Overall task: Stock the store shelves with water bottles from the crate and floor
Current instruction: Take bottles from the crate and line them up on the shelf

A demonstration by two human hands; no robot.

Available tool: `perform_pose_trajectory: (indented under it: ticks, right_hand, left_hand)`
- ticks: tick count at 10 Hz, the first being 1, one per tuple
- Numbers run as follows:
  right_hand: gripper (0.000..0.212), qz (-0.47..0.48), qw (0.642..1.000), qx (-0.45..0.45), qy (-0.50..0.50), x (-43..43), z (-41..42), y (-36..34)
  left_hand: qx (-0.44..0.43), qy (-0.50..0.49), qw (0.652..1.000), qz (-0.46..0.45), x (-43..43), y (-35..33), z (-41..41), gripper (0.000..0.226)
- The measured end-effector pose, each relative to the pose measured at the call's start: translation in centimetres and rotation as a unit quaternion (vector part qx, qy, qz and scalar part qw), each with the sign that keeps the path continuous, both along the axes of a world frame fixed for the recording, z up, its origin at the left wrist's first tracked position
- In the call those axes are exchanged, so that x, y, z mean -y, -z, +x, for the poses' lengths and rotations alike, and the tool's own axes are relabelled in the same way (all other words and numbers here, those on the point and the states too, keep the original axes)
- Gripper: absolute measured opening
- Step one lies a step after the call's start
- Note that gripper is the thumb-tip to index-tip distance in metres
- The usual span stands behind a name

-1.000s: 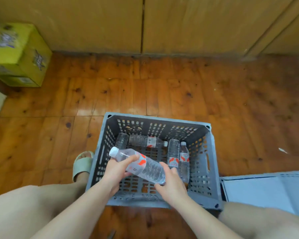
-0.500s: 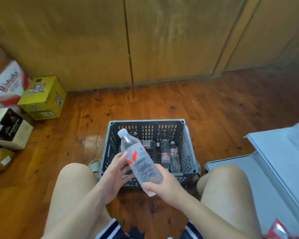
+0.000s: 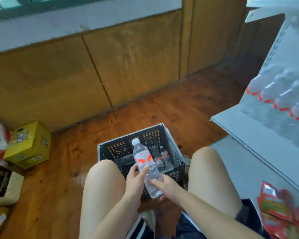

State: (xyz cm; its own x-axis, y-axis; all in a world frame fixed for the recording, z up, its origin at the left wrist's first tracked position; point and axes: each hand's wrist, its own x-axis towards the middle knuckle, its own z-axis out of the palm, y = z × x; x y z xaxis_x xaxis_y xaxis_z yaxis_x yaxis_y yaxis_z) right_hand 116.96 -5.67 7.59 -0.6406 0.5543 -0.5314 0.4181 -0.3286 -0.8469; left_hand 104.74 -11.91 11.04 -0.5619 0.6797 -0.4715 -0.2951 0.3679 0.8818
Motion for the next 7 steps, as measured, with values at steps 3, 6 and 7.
perform_pose_trajectory:
  ticks: [3, 6, 7]
  right_hand:
    - [0.038, 0.083, 0.984, 0.047, 0.151, 0.5, 6.8, -0.7]
    - [0.026, 0.130, 0.932, 0.154, 0.302, 3.1, 12.5, -1.3]
    - [0.033, 0.150, 0.927, 0.216, 0.266, 3.8, 14.9, -0.5]
  left_hand:
    - [-0.043, 0.232, 0.970, 0.054, -4.6, 0.7, 6.8, 0.035]
    - [-0.006, 0.400, 0.914, 0.067, -6.7, 1.4, 13.8, 0.047]
    - [-0.014, 0.459, 0.885, 0.071, -6.5, 1.6, 16.1, 0.058]
